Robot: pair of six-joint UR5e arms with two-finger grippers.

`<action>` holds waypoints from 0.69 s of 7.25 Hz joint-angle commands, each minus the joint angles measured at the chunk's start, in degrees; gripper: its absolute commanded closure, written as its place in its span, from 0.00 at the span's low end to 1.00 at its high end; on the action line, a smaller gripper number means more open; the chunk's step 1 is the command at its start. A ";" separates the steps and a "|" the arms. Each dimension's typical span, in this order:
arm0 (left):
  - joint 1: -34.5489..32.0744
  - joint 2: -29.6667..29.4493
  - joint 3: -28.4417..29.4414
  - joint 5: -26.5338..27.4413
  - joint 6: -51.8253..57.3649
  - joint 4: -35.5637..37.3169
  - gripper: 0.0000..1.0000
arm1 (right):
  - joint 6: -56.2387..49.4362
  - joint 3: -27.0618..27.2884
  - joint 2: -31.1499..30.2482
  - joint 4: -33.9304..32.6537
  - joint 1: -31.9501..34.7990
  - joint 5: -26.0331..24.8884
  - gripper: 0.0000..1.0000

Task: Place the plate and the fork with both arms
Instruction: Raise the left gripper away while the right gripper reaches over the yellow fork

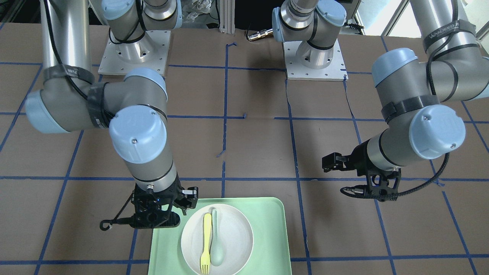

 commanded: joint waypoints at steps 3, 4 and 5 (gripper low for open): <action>1.48 2.38 -4.59 -0.12 0.33 0.36 0.00 | 2.88 -7.66 8.07 -1.68 1.75 0.31 0.45; 1.48 2.21 -4.85 -0.12 0.42 0.36 0.00 | 3.84 -8.56 9.66 -1.77 2.62 0.74 0.48; 1.48 2.21 -5.64 -0.29 0.33 0.88 0.00 | 4.37 -8.57 10.72 -1.77 2.98 0.75 0.50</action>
